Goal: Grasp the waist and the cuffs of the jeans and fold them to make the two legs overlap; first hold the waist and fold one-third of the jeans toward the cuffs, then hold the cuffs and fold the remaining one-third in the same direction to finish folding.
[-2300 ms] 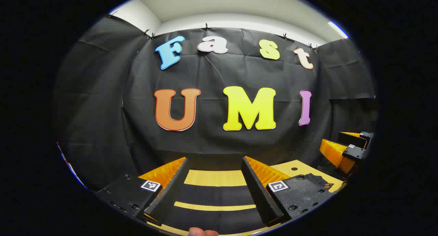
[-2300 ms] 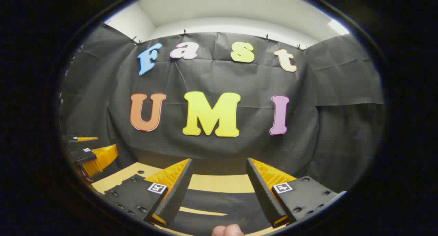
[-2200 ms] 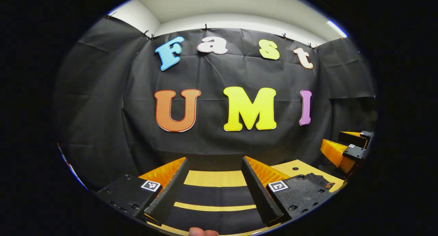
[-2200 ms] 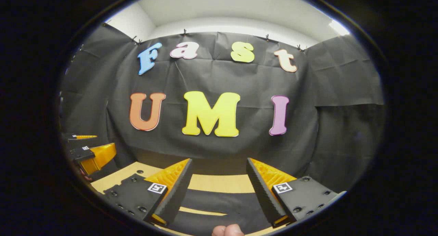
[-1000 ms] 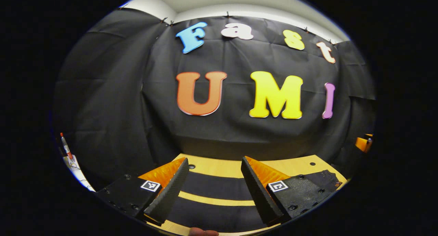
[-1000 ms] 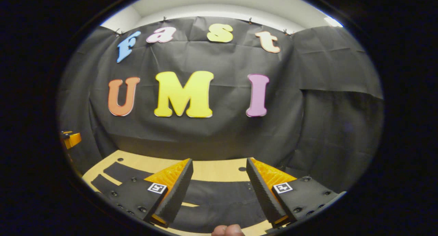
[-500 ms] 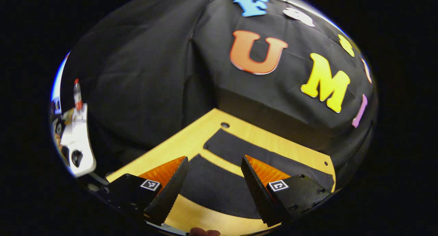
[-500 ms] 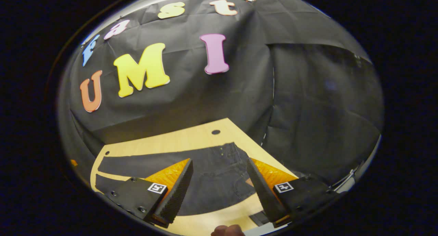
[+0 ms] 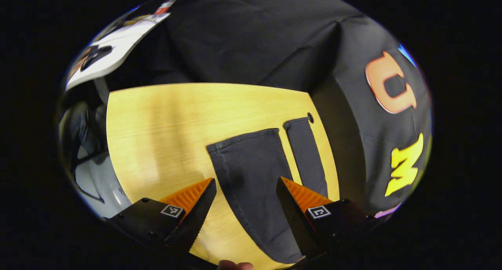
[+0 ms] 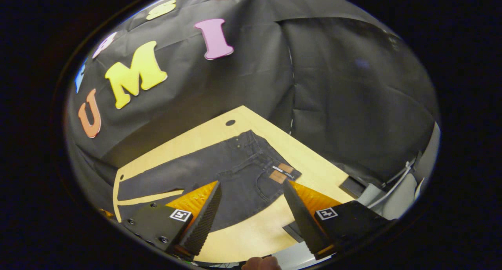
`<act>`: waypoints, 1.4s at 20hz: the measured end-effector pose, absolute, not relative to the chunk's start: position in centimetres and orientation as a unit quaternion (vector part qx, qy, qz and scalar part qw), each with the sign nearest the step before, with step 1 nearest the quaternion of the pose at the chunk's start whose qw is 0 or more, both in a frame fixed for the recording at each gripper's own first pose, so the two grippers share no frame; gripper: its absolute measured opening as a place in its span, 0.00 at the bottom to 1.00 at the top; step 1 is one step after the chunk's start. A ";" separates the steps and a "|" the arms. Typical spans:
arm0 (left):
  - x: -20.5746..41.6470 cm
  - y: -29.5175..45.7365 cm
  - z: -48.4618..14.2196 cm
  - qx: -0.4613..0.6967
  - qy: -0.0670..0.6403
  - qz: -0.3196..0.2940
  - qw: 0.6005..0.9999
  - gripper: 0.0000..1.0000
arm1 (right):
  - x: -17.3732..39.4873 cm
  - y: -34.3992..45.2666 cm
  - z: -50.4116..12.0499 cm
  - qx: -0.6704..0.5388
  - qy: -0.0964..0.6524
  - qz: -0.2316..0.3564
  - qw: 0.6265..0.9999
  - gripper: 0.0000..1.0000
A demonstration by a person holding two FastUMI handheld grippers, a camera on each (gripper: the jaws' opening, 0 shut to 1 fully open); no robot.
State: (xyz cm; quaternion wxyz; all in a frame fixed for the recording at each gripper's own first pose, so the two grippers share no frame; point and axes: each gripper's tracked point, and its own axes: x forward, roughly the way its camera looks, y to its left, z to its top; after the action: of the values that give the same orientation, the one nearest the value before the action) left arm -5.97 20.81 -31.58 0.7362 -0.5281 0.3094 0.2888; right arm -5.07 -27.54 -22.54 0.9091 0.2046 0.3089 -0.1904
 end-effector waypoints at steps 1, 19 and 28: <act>-5.6 20.9 -32.2 -0.537 0.311 0.291 0.728 0.99 | -5.5 -27.9 -22.9 0.211 0.312 -0.199 0.905 0.94; 0.0 19.7 -35.2 -0.552 0.330 0.268 0.717 0.89 | -3.5 -29.6 -32.2 0.437 0.355 -0.229 0.794 0.98; 0.0 19.7 -36.3 -0.560 0.347 0.284 0.697 0.46 | 0.1 -29.6 -37.0 0.483 0.380 -0.256 0.746 0.92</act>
State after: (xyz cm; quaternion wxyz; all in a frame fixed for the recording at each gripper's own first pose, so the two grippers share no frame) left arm -0.05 19.75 -36.29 0.6968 -0.5599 0.3469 0.2839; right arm 0.09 -29.59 -36.98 0.7458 0.4831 0.3804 -0.2565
